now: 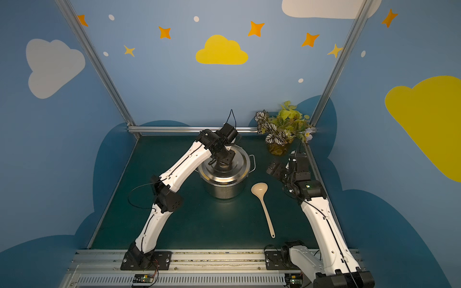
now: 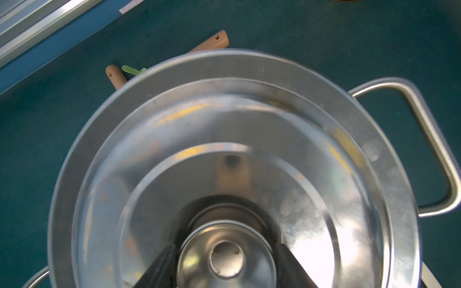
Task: Stir the soup with a spoon
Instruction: Pick up the lid from the pan, then place the lid at the center of the board.
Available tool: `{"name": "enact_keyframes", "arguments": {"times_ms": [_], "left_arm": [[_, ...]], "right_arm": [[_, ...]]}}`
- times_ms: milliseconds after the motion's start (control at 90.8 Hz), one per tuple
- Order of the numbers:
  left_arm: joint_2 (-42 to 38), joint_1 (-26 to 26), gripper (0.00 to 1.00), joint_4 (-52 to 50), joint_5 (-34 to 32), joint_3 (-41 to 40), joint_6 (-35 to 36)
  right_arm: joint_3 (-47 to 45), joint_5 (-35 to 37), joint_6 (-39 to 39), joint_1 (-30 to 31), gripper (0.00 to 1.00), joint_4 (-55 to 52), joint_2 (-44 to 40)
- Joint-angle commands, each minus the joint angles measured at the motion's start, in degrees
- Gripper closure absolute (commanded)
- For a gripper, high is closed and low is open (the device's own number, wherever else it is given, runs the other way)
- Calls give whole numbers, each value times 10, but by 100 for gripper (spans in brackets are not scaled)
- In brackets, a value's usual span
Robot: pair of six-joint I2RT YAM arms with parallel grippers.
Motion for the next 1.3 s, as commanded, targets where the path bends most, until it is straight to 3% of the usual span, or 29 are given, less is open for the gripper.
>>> {"name": "enact_keyframes", "arguments": {"times_ms": [0, 176, 914, 1288], "left_arm": [[3, 4, 63, 2, 4, 14, 12], [-18, 4, 69, 13, -2, 20, 22], [-145, -14, 73, -1, 38, -23, 34], [-360, -58, 75, -18, 20, -275, 6]], "right_arm": [[8, -2, -10, 3, 2, 1, 0], [9, -1, -13, 3, 2, 1, -1], [0, 6, -6, 1, 2, -3, -18], [-20, 14, -9, -11, 2, -14, -44]]}}
